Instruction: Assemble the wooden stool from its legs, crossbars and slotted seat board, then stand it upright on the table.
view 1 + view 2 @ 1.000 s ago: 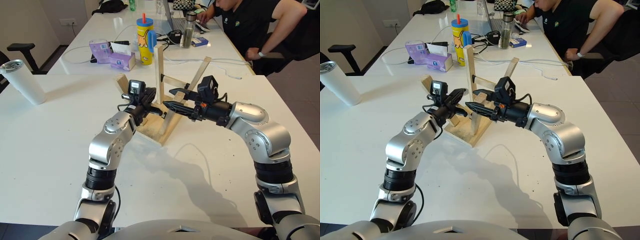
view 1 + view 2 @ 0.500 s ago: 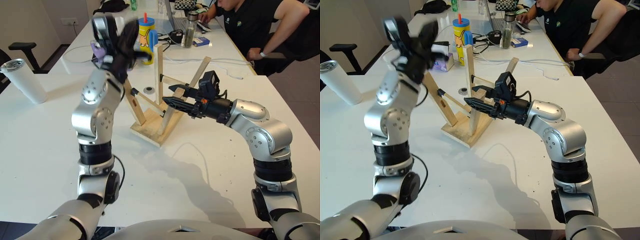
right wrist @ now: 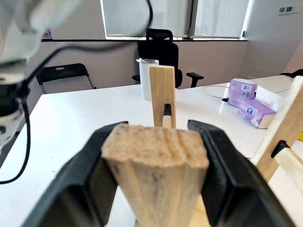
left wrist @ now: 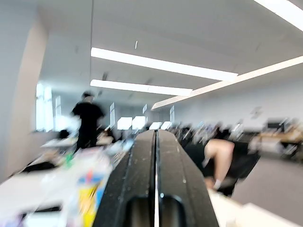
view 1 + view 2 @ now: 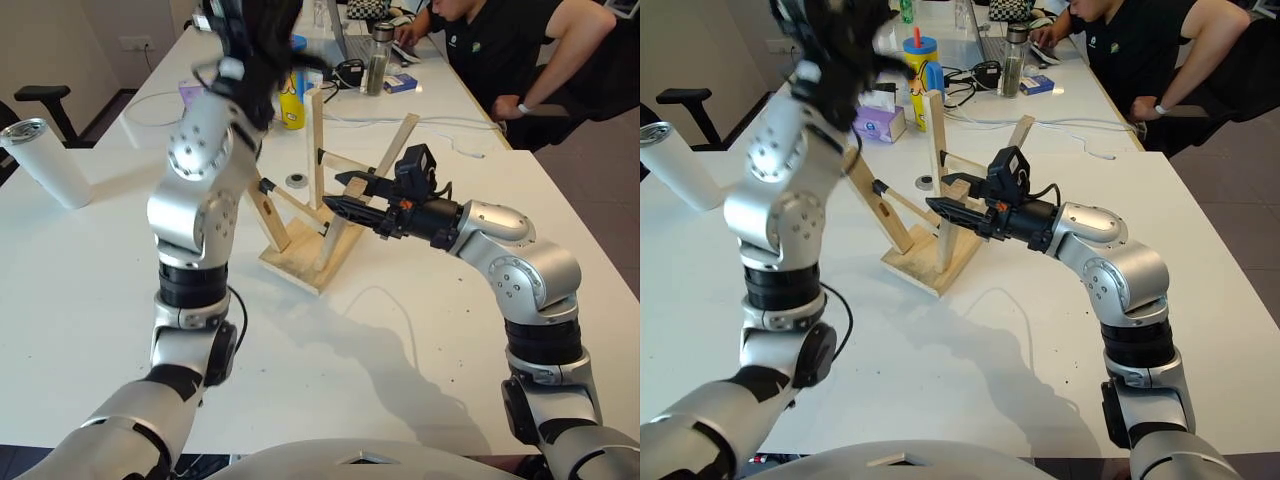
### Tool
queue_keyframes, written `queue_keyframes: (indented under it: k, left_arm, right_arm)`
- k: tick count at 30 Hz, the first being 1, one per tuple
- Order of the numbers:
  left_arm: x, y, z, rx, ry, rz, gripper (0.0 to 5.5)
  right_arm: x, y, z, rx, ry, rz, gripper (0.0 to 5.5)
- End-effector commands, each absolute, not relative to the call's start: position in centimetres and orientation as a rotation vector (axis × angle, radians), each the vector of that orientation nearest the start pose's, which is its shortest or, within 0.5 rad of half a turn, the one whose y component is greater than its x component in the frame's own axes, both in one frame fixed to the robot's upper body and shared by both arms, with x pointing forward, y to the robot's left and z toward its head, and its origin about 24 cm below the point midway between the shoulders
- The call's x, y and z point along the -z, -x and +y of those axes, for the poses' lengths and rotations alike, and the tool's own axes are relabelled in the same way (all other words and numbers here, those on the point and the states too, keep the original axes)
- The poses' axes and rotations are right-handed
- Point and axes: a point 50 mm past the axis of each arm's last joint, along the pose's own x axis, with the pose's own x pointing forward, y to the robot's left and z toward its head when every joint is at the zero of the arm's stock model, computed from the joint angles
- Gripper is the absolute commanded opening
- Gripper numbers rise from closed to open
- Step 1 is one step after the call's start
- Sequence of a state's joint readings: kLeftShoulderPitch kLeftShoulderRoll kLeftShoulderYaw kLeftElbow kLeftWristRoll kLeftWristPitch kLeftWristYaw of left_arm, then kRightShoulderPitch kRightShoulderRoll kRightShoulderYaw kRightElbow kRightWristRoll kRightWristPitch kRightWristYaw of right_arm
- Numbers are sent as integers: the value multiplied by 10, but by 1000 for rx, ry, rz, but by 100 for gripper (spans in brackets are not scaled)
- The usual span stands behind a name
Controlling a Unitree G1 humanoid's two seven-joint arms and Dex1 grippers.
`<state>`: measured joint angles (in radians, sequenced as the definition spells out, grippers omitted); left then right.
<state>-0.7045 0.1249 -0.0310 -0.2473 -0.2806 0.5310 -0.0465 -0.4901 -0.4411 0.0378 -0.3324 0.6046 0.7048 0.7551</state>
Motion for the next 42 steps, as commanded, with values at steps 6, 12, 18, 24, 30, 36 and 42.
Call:
queue_keyframes:
  k: [6,12,18,24,30,36,42]
  left_arm:
    - [-5,-256,126,409,-325,552,0]
    - [-56,-280,114,390,-353,293,0]
    - [-113,-295,113,327,-341,31,0]
    - [-117,-299,120,281,-358,19,0]
    - [-127,-301,122,256,-401,-28,0]
    - [-145,-298,118,306,-356,-135,0]
    - [-205,-309,124,317,-195,-306,0]
  right_arm:
    - [-192,-271,-117,-1165,-46,-26,209]
    - [-192,-272,-115,-1171,-41,-24,209]
    - [-201,-278,-114,-1117,-44,-80,209]
    - [-207,-278,-111,-1121,-69,-100,297]
    - [-219,-278,-113,-1110,-152,-172,297]
    - [-264,-286,-129,-1038,-530,-335,297]
    - [-263,-295,-133,-953,-581,-305,297]
